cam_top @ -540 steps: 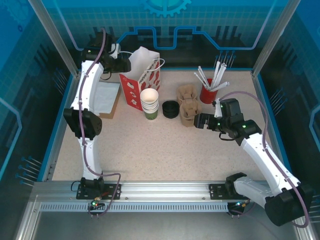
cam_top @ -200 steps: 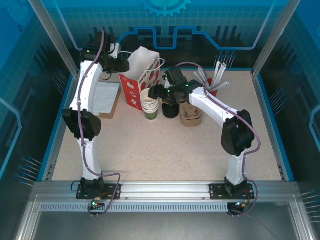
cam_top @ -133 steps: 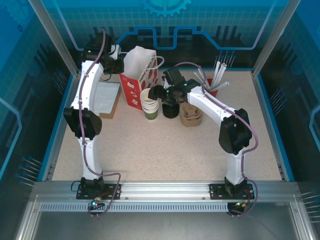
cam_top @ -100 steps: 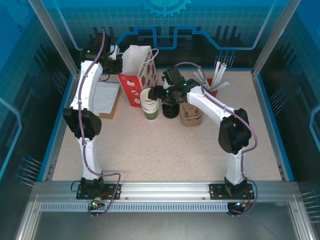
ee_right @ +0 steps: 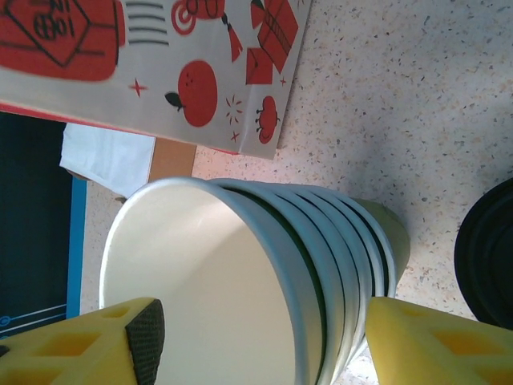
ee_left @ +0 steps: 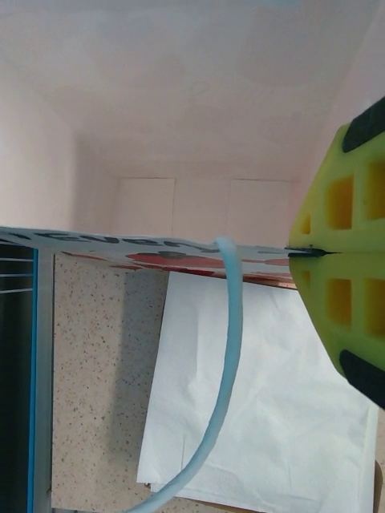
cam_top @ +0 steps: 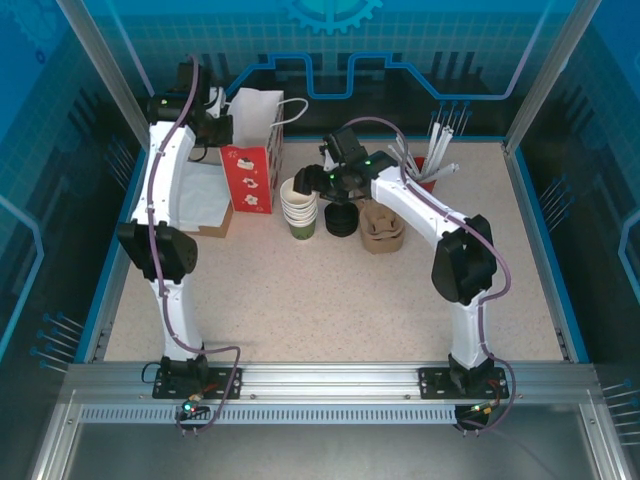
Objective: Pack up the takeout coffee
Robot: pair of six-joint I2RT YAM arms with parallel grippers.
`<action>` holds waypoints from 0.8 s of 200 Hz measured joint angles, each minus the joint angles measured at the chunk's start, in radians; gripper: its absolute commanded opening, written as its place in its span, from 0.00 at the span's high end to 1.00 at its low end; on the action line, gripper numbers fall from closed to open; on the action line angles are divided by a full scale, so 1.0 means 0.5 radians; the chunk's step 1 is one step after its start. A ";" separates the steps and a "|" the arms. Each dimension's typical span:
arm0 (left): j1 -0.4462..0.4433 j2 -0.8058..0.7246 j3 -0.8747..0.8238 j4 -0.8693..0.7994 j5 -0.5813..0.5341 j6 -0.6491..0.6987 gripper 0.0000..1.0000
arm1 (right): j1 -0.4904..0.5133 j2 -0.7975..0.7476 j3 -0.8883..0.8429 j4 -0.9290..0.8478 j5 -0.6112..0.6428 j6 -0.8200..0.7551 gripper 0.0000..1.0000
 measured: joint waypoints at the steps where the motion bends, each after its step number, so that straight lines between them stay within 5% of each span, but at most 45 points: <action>1: 0.000 0.000 -0.001 0.000 -0.001 0.000 0.86 | 0.000 0.001 0.001 -0.001 0.002 -0.002 0.33; 96: 0.006 -0.123 -0.090 0.005 -0.005 0.025 0.53 | 0.000 0.028 0.121 -0.150 0.087 -0.127 0.46; 125: 0.014 -0.472 -0.455 0.101 0.032 -0.029 0.38 | 0.000 0.028 0.163 -0.178 0.089 -0.156 0.52; 160: 0.015 -1.080 -1.082 0.319 0.107 -0.157 0.34 | 0.000 0.028 0.195 -0.218 0.103 -0.179 0.60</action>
